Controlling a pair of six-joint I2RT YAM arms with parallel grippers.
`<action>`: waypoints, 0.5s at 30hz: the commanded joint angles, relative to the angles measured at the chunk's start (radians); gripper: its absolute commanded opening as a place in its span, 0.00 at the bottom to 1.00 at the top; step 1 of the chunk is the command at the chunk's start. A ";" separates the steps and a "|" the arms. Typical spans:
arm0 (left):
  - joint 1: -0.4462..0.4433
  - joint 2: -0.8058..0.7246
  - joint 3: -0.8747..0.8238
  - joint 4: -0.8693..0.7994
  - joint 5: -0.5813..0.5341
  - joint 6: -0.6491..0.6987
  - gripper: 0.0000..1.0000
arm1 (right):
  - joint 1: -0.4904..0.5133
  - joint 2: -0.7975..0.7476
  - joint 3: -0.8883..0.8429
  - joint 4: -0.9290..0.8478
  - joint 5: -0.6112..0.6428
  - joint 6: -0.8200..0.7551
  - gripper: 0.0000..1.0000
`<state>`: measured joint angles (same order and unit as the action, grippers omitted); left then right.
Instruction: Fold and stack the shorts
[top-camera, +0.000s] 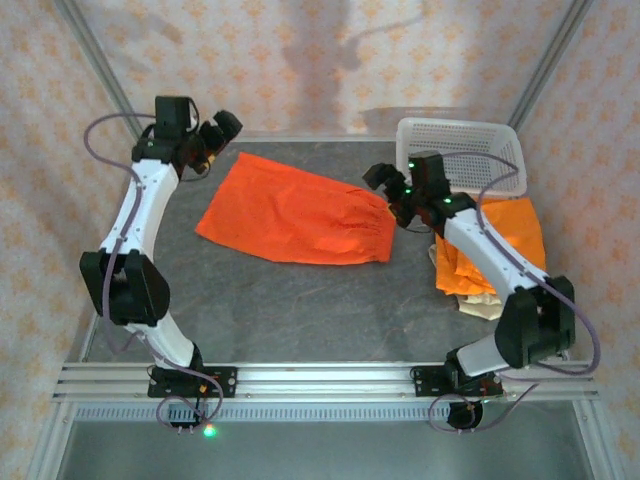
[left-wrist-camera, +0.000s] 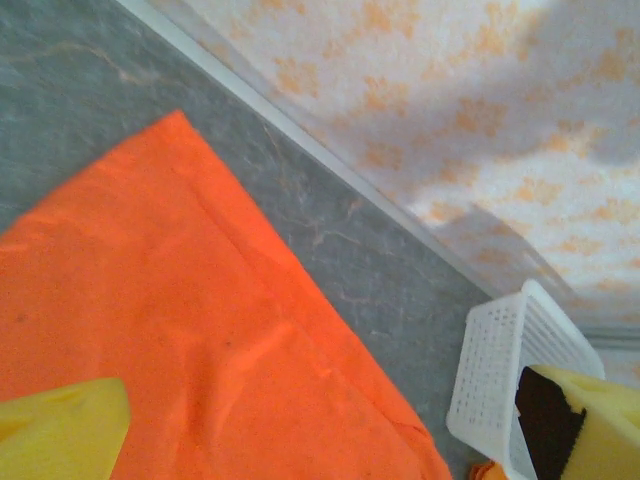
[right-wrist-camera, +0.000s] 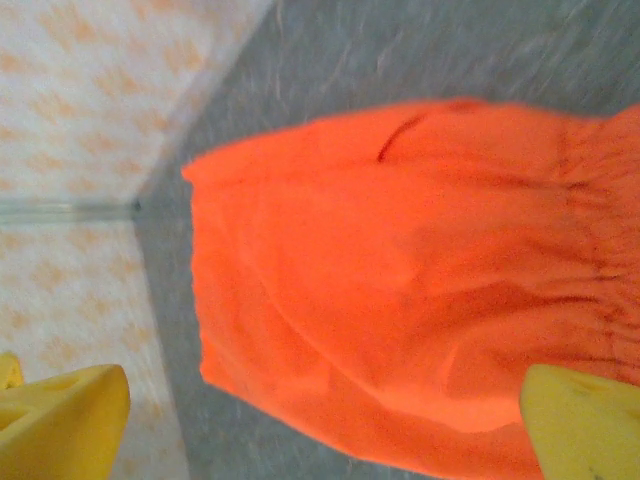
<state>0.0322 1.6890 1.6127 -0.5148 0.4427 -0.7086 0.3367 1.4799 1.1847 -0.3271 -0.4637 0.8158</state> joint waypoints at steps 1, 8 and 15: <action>-0.019 0.054 -0.139 0.200 0.065 0.011 1.00 | 0.016 0.079 0.050 -0.002 -0.058 -0.032 0.99; -0.060 0.177 -0.243 0.301 0.073 0.017 1.00 | 0.020 0.234 0.102 -0.008 -0.072 -0.049 0.99; -0.060 0.213 -0.357 0.347 0.007 0.036 1.00 | -0.010 0.343 0.118 -0.048 -0.039 -0.082 1.00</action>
<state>-0.0326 1.9064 1.2854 -0.2329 0.4885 -0.7044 0.3458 1.7954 1.2812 -0.3393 -0.5274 0.7643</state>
